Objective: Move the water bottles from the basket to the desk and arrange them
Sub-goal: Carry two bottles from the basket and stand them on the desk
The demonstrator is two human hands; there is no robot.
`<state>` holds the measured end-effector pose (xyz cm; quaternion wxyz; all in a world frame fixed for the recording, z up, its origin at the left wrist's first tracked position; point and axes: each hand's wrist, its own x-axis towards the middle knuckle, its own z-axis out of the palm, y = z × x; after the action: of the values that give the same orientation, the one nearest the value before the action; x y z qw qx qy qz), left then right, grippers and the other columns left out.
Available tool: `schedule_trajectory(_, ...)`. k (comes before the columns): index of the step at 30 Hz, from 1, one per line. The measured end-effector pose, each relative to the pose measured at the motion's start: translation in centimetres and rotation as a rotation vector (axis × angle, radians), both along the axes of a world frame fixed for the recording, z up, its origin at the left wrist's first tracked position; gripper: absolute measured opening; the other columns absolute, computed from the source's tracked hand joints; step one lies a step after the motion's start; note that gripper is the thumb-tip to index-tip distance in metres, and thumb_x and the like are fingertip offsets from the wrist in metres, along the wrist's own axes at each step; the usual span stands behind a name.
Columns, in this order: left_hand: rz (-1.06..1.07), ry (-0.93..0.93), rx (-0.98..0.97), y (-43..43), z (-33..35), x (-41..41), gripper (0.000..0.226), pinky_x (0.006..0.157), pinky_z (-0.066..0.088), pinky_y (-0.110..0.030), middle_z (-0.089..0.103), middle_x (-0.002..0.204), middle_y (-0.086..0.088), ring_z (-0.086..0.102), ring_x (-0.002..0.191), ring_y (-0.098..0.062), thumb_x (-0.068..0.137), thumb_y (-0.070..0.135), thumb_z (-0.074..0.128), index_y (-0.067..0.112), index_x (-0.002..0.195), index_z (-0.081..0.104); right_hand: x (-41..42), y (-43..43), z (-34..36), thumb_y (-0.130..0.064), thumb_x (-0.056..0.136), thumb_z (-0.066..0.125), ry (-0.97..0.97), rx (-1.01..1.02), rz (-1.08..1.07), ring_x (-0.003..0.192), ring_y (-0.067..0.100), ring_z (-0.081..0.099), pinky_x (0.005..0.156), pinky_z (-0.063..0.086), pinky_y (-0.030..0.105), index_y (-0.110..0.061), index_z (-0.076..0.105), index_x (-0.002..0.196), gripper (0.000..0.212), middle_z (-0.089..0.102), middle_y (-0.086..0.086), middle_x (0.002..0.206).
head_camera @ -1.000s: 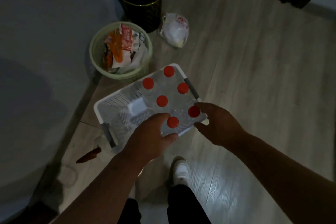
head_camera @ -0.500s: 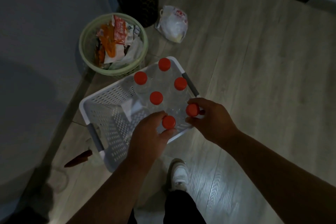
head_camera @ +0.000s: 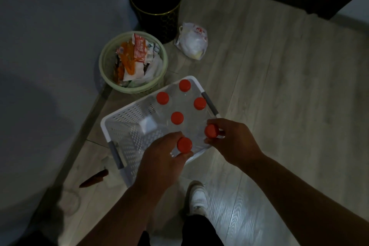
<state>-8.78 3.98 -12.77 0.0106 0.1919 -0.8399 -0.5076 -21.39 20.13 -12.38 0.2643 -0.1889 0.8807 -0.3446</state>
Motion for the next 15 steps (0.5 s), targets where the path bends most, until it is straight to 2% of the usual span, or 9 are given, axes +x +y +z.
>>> schedule_trajectory(2,0.025,0.012,-0.005,-0.3,1.5,0.3,0.032,0.088,0.054,-0.033,0.070,0.102,0.015,0.063,0.103,-0.003,0.075,0.025,0.079,0.022,0.104,0.067,0.1,-0.1,1.2,-0.020,0.075,0.081,0.024,0.001,0.011,0.090,0.001,0.059,0.087,0.048,0.018,-0.026,0.066,0.114,0.042,0.058,-0.022,0.094)
schedule_trajectory(5,0.063,0.056,-0.018,-0.8,3.7,0.9,0.032,0.089,0.054,-0.028,0.069,0.101,0.017,0.064,0.102,-0.001,0.073,0.020,0.081,0.021,0.102,0.068,0.5,0.1,3.3,-0.020,0.074,0.082,0.095,-0.011,0.030,0.082,-0.008,0.058,0.079,0.043,0.006,-0.025,0.068,0.111,0.040,0.058,-0.025,0.093)
schedule_trajectory(8,0.095,0.095,-0.034,-1.3,7.0,1.6,0.034,0.087,0.049,-0.011,0.065,0.098,0.032,0.061,0.102,0.008,0.072,0.015,0.082,0.030,0.097,0.064,1.2,0.4,6.2,-0.019,0.072,0.083,0.119,-0.031,0.002,0.085,-0.021,0.056,0.078,0.041,-0.002,-0.026,0.068,0.109,0.040,0.055,-0.032,0.088)
schedule_trajectory(12,0.123,0.101,-0.028,-2.3,12.0,2.9,0.048,0.084,0.047,-0.007,0.060,0.102,0.042,0.059,0.103,0.012,0.071,0.015,0.082,0.047,0.097,0.057,2.2,0.1,10.8,-0.018,0.072,0.083,0.100,-0.056,-0.043,0.088,-0.026,0.053,0.078,0.040,-0.003,-0.028,0.068,0.109,0.041,0.054,-0.038,0.086)
schedule_trajectory(15,0.131,0.093,-0.033,-3.6,16.1,3.9,0.048,0.081,0.045,-0.002,0.058,0.101,0.046,0.058,0.101,0.016,0.071,0.017,0.082,0.046,0.098,0.056,3.1,-0.4,15.2,-0.017,0.073,0.083,0.083,-0.074,-0.094,0.089,-0.022,0.057,0.077,0.043,-0.001,-0.030,0.069,0.108,0.040,0.062,-0.031,0.090)
